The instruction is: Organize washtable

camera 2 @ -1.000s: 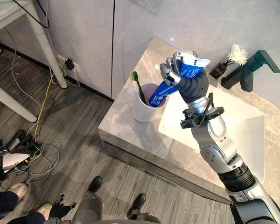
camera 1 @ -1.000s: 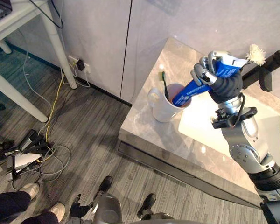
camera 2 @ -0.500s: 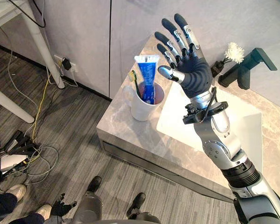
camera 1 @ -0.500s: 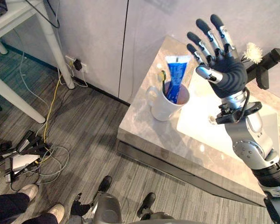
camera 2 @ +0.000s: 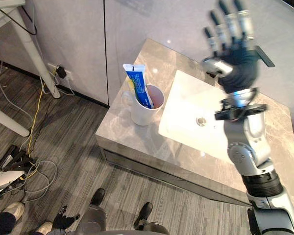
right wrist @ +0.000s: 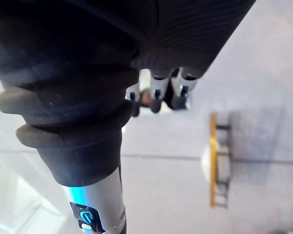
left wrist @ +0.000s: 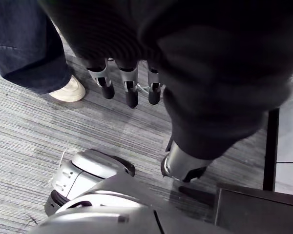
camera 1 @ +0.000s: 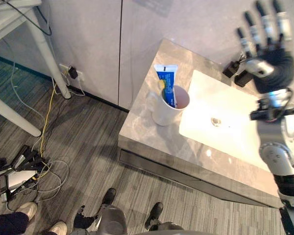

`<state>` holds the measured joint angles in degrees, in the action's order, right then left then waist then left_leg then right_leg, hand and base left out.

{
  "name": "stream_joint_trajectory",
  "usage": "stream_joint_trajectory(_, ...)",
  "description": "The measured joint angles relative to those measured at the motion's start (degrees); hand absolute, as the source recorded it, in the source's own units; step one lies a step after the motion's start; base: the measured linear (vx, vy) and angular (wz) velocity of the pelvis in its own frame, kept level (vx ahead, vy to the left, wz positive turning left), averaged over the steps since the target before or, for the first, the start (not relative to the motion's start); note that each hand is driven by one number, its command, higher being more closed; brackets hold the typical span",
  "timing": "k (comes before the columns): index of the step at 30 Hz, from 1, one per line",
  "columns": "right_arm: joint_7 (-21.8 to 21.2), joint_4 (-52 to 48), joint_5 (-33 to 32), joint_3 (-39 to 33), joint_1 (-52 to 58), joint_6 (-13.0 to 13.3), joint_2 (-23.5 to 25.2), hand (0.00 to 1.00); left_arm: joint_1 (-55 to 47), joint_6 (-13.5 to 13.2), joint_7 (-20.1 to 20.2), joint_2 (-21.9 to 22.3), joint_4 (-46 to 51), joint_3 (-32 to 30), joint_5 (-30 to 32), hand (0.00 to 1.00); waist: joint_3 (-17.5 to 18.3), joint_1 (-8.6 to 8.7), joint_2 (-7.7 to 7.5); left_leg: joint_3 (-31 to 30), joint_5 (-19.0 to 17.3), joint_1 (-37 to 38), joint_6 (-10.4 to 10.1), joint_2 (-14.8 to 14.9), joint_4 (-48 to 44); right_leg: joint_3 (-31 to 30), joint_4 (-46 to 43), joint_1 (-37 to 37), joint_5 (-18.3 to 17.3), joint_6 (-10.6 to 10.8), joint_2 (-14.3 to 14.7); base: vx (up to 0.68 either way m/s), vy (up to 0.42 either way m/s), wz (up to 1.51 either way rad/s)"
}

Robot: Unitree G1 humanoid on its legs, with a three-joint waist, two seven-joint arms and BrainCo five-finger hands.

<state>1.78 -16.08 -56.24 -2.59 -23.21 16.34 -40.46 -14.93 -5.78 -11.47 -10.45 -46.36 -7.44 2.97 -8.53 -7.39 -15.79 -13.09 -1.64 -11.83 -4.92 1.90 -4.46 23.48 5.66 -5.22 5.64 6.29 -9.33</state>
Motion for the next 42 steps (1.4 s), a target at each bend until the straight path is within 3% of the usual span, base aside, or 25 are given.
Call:
stream_joint_trajectory(5, 2.3, 1.8, 0.1, -9.5, 4.6, 2.3, 2.3, 0.00, -0.3, 0.5, 0.1, 0.8, -1.6, 0.0, 0.2, 0.00, 1.5, 1.03, 2.93, 1.8, -0.1, 0.7, 0.2, 0.0, 0.0, -1.7, 0.0, 0.0, 0.4, 0.1, -0.3, -0.01, 0.013, -0.17)
stream_joint_trajectory(8, 4.8, 6.9, 0.8, -15.5, 6.8, 3.4, 6.8, 0.00, -0.4, 0.4, 0.1, 1.8, -1.7, 0.0, 0.5, 0.00, 3.3, 1.90, 5.25, 2.2, -0.1, 0.9, 0.2, -0.1, 0.0, -2.0, 0.0, 0.0, 0.5, 0.1, -0.4, -0.03, 0.011, -0.06)
stream_joint_trajectory(11, 10.9, 13.3, 8.2, -19.9, 10.2, 3.3, 11.9, 0.00, -0.5, 0.3, 0.2, 2.3, -1.7, 0.0, 0.5, 0.00, 4.4, 2.04, 6.69, 2.7, -0.1, 2.1, 0.2, 0.1, 0.5, -2.9, 0.0, 0.1, 0.5, 0.0, -0.3, -0.03, 0.001, -0.15)
stream_joint_trajectory(12, 13.6, 16.2, 14.4, -21.0, 11.6, 2.3, 13.6, 0.00, -0.4, 0.3, 0.2, 2.5, -2.0, 0.2, 0.6, 0.00, 4.7, 2.14, 7.16, 3.1, -0.2, 2.4, 0.3, 0.1, 0.4, -3.3, 0.0, 0.2, 0.5, 0.0, -0.3, -0.01, 0.001, -0.11)
stream_joint_trajectory(13, 14.6, 17.8, 16.6, -21.3, 12.3, 1.7, 14.2, 0.00, -0.4, 0.2, 0.2, 2.5, -2.3, 0.4, 0.6, 0.00, 4.9, 2.24, 7.38, 3.1, -0.2, 2.4, 0.3, 0.1, 0.4, -3.3, 0.0, 0.2, 0.5, 0.0, -0.4, 0.00, 0.000, -0.08)
stream_joint_trajectory(15, 19.0, 25.5, 27.6, -22.2, 14.5, -2.0, 16.5, 0.00, -0.3, 0.2, 0.1, 2.5, -3.0, 0.9, 1.2, 0.00, 5.2, 2.69, 7.91, 3.1, -0.2, 2.8, 0.3, 0.0, 0.4, -3.3, 0.0, 1.0, 0.5, 0.1, -0.5, 0.00, 0.000, 0.00)
stream_joint_trajectory(18, 22.4, 34.9, 36.9, -22.6, 15.4, -6.4, 19.8, 0.00, -0.1, 0.0, -0.2, 2.4, -4.1, 1.5, 1.8, 0.00, 5.5, 3.29, 8.46, 3.2, -0.2, 3.3, 0.3, 0.0, 0.4, -3.2, 0.1, 1.2, 0.5, 0.1, -0.5, -0.03, 0.008, 0.02)
stream_joint_trajectory(20, 23.5, 37.8, 39.0, -24.4, 18.0, -8.3, 23.3, 0.00, 0.3, -0.1, -0.2, 2.5, -5.0, 2.4, 1.9, 0.00, 5.9, 3.24, 9.22, 3.3, -0.2, 3.7, 0.3, 0.0, 0.4, -3.1, 0.1, 1.6, 0.4, 0.1, -0.6, 0.01, 0.000, 0.03)
stream_joint_trajectory(22, 24.2, 37.1, 42.3, -28.1, 20.4, -7.1, 26.3, 0.00, 0.2, -0.1, -0.4, 3.0, -5.3, 2.8, 2.2, 0.00, 6.6, 3.26, 10.47, 3.4, -0.2, 4.4, 0.3, 0.2, 0.5, -2.8, 0.1, 2.4, 0.3, 0.3, -0.7, 0.02, -0.005, 0.05)
stream_joint_trajectory(26, 24.3, 38.9, 42.0, -31.6, 21.2, -4.9, 30.1, 0.00, 0.2, -0.4, -1.1, 3.2, -6.2, 2.7, 2.2, 0.00, 7.4, 3.25, 11.35, 3.7, -0.3, 6.4, 0.4, 0.8, 1.6, -1.6, 0.2, 4.2, -0.9, 0.5, -0.9, 0.00, -0.002, 0.03)
stream_joint_trajectory(30, 23.5, 37.1, 38.7, -31.8, 22.4, -5.3, 32.2, 0.00, 0.3, -0.3, -1.1, 2.9, -7.5, 2.7, 2.3, 0.00, 9.2, 3.10, 10.98, 5.3, -0.3, 7.8, 0.3, 1.8, 2.5, -1.4, 0.2, 5.1, -1.1, 0.4, -0.6, 0.02, -0.020, -0.14)
stream_joint_trajectory(32, 23.4, 30.3, 38.8, -30.1, 24.5, -7.7, 33.1, 0.00, 0.4, -0.3, -1.1, 3.3, -7.8, 2.7, 2.3, 0.00, 9.7, 3.22, 11.16, 6.2, -1.0, 7.4, 0.1, 2.0, 2.7, 0.3, 0.2, 4.8, -1.1, 0.4, -0.8, -0.02, -0.008, -0.21)
stream_joint_trajectory(34, 24.6, 24.7, 39.5, -30.0, 25.4, -8.3, 33.3, 0.00, 0.8, -0.4, -1.0, 4.0, -7.8, 2.7, 2.3, 0.00, 9.9, 3.17, 12.28, 7.4, -1.4, 6.8, 0.2, 2.3, 2.9, 1.0, 0.0, 3.8, -1.0, 0.3, -0.8, -0.01, -0.015, -0.28)
stream_joint_trajectory(38, 29.1, 13.6, 42.0, -36.5, 25.3, -7.9, 31.9, 0.00, 0.5, -1.0, -1.1, 5.3, -7.9, 2.0, 2.4, 0.00, 10.3, 3.04, 13.35, 8.8, -0.9, 8.0, 0.1, 2.8, 3.5, 0.6, 0.0, 3.3, 0.3, 0.3, -0.7, 0.08, -0.014, -0.18)
stream_joint_trajectory(42, 33.2, 4.3, 48.1, -44.2, 25.4, -6.3, 27.3, 0.00, 0.3, -1.3, -0.9, 5.7, -7.8, -0.3, 3.5, 0.00, 10.2, 3.30, 13.03, 12.0, -1.9, 9.3, -0.7, 4.1, 3.5, -1.9, 0.0, 3.0, 0.3, 0.3, 0.4, 0.10, -0.022, -0.35)
